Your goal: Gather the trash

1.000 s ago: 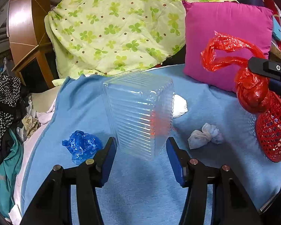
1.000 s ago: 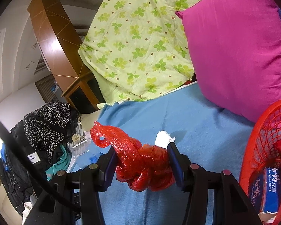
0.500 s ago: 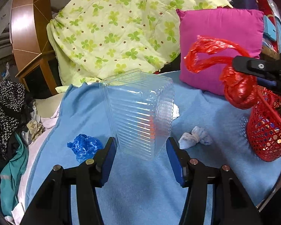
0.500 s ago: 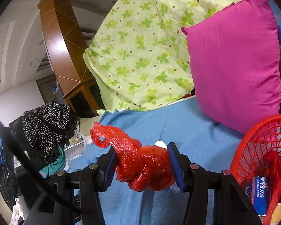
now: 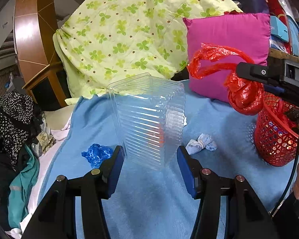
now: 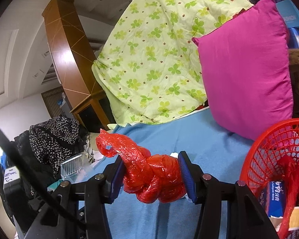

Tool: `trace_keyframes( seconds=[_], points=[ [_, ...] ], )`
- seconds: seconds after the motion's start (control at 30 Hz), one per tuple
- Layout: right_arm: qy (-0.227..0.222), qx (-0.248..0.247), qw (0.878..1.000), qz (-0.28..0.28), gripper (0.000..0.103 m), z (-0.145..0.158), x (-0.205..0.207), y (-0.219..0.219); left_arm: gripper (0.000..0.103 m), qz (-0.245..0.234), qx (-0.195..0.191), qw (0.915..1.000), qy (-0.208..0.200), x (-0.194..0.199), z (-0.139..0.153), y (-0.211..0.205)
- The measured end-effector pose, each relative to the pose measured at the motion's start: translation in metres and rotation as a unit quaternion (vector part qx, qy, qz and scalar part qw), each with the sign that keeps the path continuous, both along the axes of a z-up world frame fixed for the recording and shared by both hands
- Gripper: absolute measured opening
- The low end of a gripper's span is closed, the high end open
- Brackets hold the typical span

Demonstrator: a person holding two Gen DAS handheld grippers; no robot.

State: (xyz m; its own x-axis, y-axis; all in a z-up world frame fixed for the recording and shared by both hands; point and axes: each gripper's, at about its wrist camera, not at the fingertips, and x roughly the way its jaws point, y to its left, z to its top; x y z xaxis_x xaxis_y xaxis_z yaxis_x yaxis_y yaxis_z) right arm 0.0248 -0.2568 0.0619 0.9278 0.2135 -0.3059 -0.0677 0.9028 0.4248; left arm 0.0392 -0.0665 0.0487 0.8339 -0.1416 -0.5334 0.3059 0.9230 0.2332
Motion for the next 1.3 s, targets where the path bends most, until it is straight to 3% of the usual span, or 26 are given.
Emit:
trace_keyframes(
  seconds=[0.5, 0.77, 1.1, 1.3],
  points=[
    [-0.043, 0.034, 0.998, -0.044, 0.055, 0.028, -0.068, -0.036, 0.057, -0.022, 0.011, 0.9993, -0.03, -0.026, 0.031, -0.02],
    [-0.032, 0.025, 0.994, -0.105, 0.056, 0.059, -0.112, -0.081, 0.057, -0.098, -0.02, 0.995, -0.008, -0.045, 0.05, -0.049],
    [-0.028, 0.046, 0.984, -0.169, 0.057, 0.07, -0.168, -0.145, 0.057, -0.221, -0.068, 0.9708, 0.063, -0.059, 0.058, -0.113],
    [0.003, 0.089, 0.978, -0.187, 0.057, 0.045, -0.177, -0.181, 0.057, -0.269, -0.077, 0.9542, 0.106, -0.051, 0.05, -0.161]
  ],
)
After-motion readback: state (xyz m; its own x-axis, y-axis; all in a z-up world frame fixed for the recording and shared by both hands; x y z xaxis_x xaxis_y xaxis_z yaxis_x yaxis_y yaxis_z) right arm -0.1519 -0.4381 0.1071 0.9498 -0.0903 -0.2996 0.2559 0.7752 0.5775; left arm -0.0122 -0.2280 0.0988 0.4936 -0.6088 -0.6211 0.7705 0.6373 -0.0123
